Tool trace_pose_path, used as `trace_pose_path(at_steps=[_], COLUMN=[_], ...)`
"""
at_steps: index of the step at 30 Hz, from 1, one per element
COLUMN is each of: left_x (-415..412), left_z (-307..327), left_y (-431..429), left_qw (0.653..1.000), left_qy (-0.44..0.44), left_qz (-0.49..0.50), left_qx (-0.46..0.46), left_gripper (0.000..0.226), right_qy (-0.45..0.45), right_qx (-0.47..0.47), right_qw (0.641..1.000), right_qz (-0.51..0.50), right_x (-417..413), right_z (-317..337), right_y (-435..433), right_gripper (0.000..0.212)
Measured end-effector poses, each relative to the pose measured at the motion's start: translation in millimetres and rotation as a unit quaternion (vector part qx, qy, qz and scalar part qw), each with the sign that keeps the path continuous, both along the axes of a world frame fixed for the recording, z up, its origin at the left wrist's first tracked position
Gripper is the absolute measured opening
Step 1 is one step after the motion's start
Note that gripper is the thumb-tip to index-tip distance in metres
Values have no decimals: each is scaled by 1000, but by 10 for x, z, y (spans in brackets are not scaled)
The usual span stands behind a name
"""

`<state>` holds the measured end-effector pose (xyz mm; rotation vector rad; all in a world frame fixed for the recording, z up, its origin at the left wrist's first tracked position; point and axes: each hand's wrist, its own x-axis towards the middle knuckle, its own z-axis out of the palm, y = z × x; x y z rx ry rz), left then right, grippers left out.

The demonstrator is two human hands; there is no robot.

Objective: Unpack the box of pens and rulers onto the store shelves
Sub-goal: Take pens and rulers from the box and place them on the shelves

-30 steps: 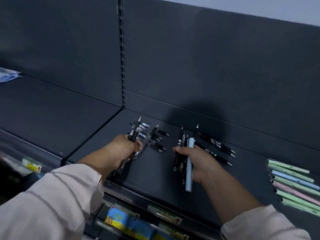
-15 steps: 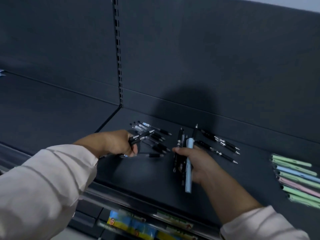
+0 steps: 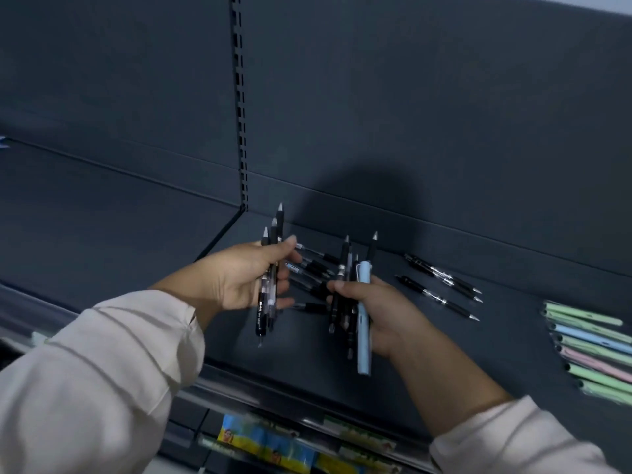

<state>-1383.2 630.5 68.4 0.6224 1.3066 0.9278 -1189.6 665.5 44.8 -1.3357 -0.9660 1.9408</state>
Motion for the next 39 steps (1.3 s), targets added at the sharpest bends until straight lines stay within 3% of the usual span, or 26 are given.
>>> trace_pose_path(at_steps=[4,7,13,21,29,35,39], left_x=[95,122,244,264,159,38,29], left_z=[-4,-1,-15,-2,-85,-177,-188], left_y=[-68,-111,-200,-229,-255,-196,-75], left_qw=[999,997,999,996,995,997,984], left_qy=[-39,-70,34,77,76,79,170], left_qz=[21,17,-37,-48,-56,-2,26], left_qx=[-27,-36,-8,9,-12,0,47], left_gripper=[42,32,20,21,23,22,12], right_qy=[16,20,30,77,77,70,65], right_qx=[7,6,21,7,-39,-77,-92], right_qw=[1000,1000,999,996,992,982,978], right_qz=[15,23,12,-38,-96,-157,-177], right_x=[-32,-7,41,-20,-224,-189,-34], right_z=[27,40,66,42,-48,-143,-183], right_y=[-18,-26,-20,-15,0,75,152], right_gripper=[15,18,33,42,22,27,15])
